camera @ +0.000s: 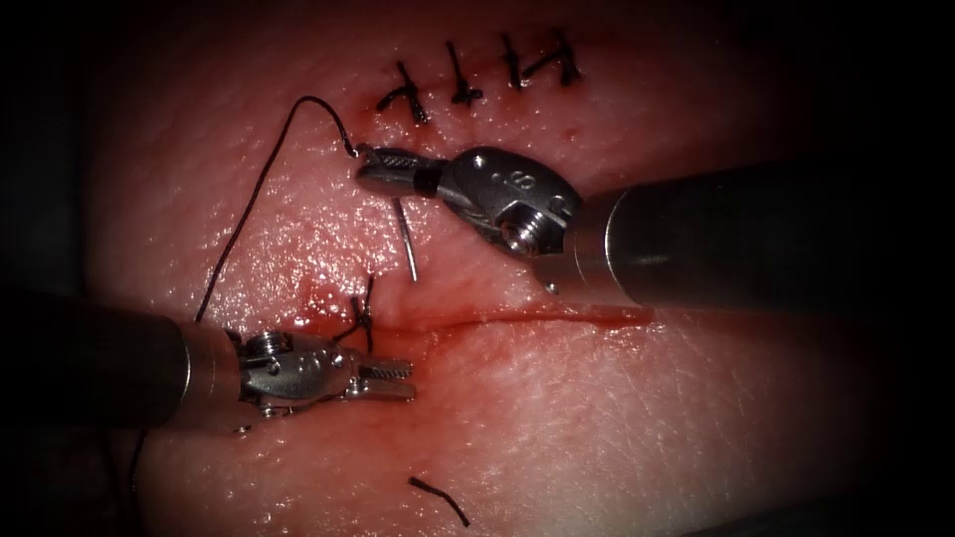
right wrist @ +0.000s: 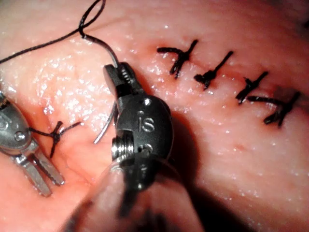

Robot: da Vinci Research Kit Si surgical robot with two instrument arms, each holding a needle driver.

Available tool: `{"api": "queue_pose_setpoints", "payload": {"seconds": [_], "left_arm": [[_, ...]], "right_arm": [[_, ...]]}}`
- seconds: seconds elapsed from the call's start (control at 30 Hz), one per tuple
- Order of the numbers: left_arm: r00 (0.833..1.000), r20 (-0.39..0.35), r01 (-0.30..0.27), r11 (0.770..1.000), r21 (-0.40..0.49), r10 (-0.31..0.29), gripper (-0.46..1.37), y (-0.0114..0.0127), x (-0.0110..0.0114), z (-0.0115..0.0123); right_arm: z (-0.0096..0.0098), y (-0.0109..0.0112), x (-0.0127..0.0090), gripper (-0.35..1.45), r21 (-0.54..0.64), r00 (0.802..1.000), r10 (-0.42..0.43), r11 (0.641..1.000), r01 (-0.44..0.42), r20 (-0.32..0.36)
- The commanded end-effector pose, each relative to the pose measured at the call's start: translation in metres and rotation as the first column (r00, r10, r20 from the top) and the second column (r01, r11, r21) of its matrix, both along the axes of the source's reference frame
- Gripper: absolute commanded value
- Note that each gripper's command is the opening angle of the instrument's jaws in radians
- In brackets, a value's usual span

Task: Wound Closure
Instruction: Insert needle into skin above incision with right jaws

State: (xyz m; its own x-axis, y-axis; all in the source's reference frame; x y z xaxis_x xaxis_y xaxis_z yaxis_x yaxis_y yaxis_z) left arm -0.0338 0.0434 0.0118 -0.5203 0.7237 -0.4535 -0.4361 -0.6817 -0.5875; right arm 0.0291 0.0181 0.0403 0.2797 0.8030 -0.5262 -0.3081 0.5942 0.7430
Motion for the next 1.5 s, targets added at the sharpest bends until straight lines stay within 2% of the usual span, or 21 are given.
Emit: {"api": "queue_pose_setpoints", "payload": {"seconds": [0.03, 0.27, 0.5, 0.77, 1.0, 1.1, 1.13, 1.17, 1.23, 1.27, 1.3, 1.37, 1.4, 1.5], "left_arm": [[1.0, -0.002, 0.001, 1.0, 0.0, -0.001, 0.17, 0.0001, 0.0001, -0.0001], [1.0, -0.001, 0.0, 1.0, 0.001, 0.0, 0.18, 0.0002, 0.0001, -0.0001], [1.0, 0.001, -0.002, 1.0, 0.003, 0.002, 0.16, 0.0002, 0.0001, -0.0002], [1.0, -0.001, 0.0, 1.0, 0.002, 0.0, 0.15, 0.0003, 0.0002, -0.0003], [1.0, -0.001, 0.0, 1.0, 0.002, 0.0, 0.15, 0.0002, 0.0003, -0.0004], [1.0, -0.001, 0.0, 1.0, 0.002, 0.0, 0.15, 0.0002, 0.0003, -0.0004], [1.0, -0.001, 0.0, 1.0, 0.002, 0.0, 0.14, 0.0002, 0.0003, -0.0004], [1.0, -0.001, 0.0, 1.0, 0.002, 0.0, 0.13, 0.0002, 0.0003, -0.0004], [1.0, -0.001, 0.001, 1.0, 0.002, -0.001, 0.11, 0.0001, 0.0002, -0.0004], [1.0, -0.001, 0.001, 1.0, 0.002, -0.001, 0.1, 0.0001, 0.0002, -0.0004], [1.0, -0.001, 0.001, 1.0, 0.002, -0.001, 0.11, 0.0001, 0.0002, -0.0004], [1.0, -0.001, 0.001, 1.0, 0.002, -0.001, 0.11, 0.0001, 0.0002, -0.0004], [1.0, -0.001, 0.001, 1.0, 0.001, -0.001, 0.11, 0.0001, 0.0002, -0.0004], [1.0, -0.001, 0.0, 1.0, 0.002, 0.0, 0.11, 0.0002, 0.0002, -0.0004]], "right_arm": [[-0.0001, -0.0003, 0.0, -0.35, 0.017, 1.0, -0.004, 1.0, 0.004, 0.006], [-0.0006, -0.002, -0.0003, -0.35, 0.116, 1.0, 0.013, 0.993, -0.012, -0.005], [-0.0008, -0.0037, -0.0003, -0.35, 0.23, 0.999, 0.021, 0.973, -0.027, 0.03], [-0.0002, -0.0062, -0.0005, -0.35, 0.358, 0.997, 0.055, 0.931, -0.072, 0.056], [-0.0001, -0.0078, -0.0006, -0.35, 0.393, 0.998, 0.046, 0.918, -0.057, 0.038], [0.0, -0.0071, -0.0007, -0.35, 0.376, 0.991, 0.126, 0.918, -0.129, 0.033], [0.0002, -0.0065, -0.0008, -0.35, 0.302, 0.99, 0.139, 0.943, -0.137, 0.016], [0.0003, -0.0059, -0.001, -0.23, 0.22, 0.991, 0.137, 0.966, -0.132, -0.008], [0.0005, -0.005, -0.0013, 0.19, 0.135, 0.99, 0.135, 0.982, -0.129, -0.033], [0.0006, -0.0043, -0.0014, 0.64, 0.07, 0.991, 0.129, 0.989, -0.127, -0.034], [0.0006, -0.0038, -0.0014, 0.88, 0.036, 0.99, 0.136, 0.99, -0.135, -0.024], [0.0005, -0.0028, -0.0016, 1.08, -0.042, 0.992, 0.129, 0.991, -0.129, -0.013], [0.0004, -0.0018, -0.0017, 1.12, -0.111, 0.993, 0.119, 0.987, -0.119, -0.001], [0.0001, -0.0006, -0.0017, 1.15, -0.178, 0.994, 0.112, 0.978, -0.109, 0.008]]}}
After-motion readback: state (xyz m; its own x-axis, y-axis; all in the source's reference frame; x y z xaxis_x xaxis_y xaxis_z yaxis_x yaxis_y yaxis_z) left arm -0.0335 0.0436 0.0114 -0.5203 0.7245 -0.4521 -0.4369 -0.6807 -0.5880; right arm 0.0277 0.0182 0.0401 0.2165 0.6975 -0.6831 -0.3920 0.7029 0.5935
